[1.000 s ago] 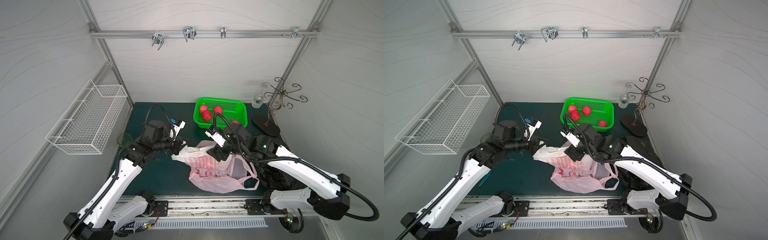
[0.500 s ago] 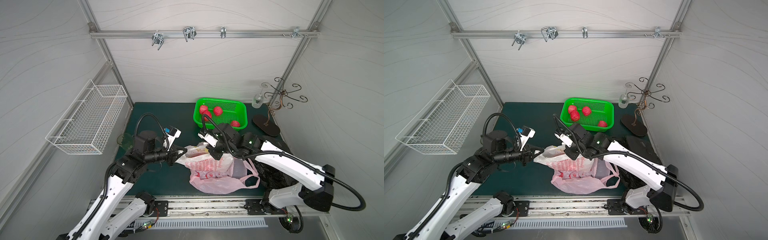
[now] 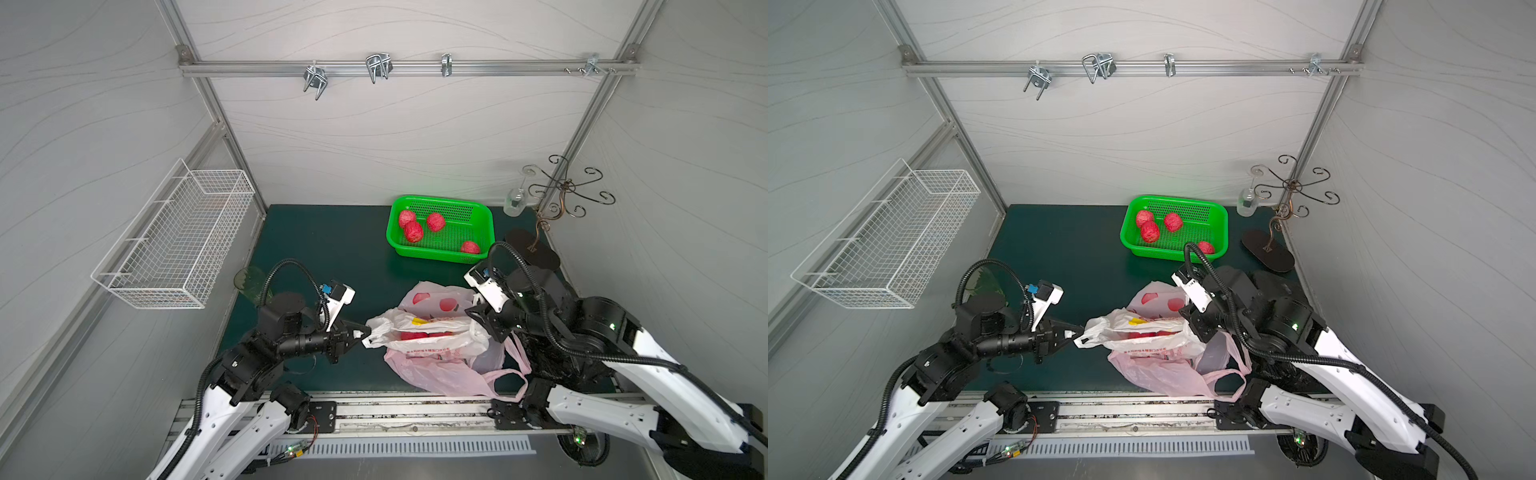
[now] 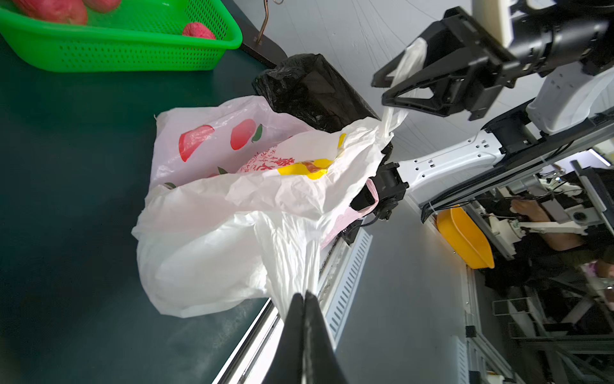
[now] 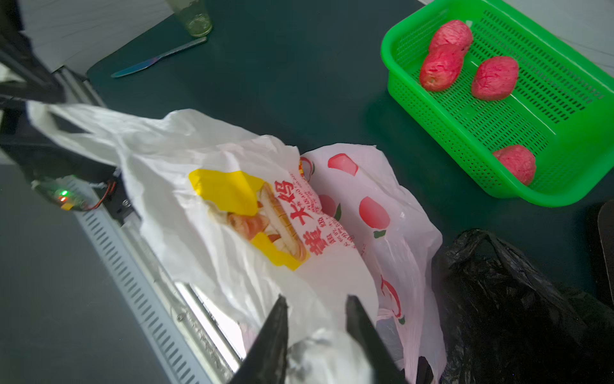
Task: Untie the knot of a plastic bag & take out the apple
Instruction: Untie the plastic bag.
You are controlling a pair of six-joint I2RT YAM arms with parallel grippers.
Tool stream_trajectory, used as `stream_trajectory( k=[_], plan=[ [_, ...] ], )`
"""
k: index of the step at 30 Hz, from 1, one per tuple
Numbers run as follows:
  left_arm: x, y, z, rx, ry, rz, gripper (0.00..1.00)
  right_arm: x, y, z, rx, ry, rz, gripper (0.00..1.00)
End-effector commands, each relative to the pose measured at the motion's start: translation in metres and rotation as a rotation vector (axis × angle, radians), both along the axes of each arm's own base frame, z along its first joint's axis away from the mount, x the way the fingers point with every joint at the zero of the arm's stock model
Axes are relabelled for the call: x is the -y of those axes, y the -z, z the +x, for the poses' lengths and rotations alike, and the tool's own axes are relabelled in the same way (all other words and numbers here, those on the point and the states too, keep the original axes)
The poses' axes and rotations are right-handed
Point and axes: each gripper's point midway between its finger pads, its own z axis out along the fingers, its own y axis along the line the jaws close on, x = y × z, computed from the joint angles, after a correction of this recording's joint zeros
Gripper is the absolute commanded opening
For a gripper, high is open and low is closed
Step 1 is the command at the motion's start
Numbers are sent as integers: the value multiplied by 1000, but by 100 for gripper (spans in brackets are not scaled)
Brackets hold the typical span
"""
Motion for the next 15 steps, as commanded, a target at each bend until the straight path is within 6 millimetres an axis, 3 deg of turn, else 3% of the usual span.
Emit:
stream_trajectory(
  k=[1,3,5,10,11,13,14,15],
  plan=[
    [7,-19,-1,8,13,-76,0,-35,-55,-53,-126,-272,183,17],
    [6,-22,1,10,1,-82,0,-57,-57,-84,-216,-412,153,13],
    [7,-24,4,2,-10,-88,0,-76,-46,-105,-265,-484,84,8],
    [11,-23,8,-21,-14,-76,0,-107,-18,-106,-280,-476,20,4],
    [11,-22,9,-24,-17,-72,0,-109,-17,-99,-226,-443,-5,14],
    [12,-22,9,-25,-16,-74,0,-108,-26,-85,-139,-392,-3,57],
    [12,-23,10,-23,-18,-77,0,-105,-31,-78,-98,-365,4,71],
    [13,-23,11,-23,-19,-75,0,-102,-37,-72,-62,-345,13,73]
  ],
)
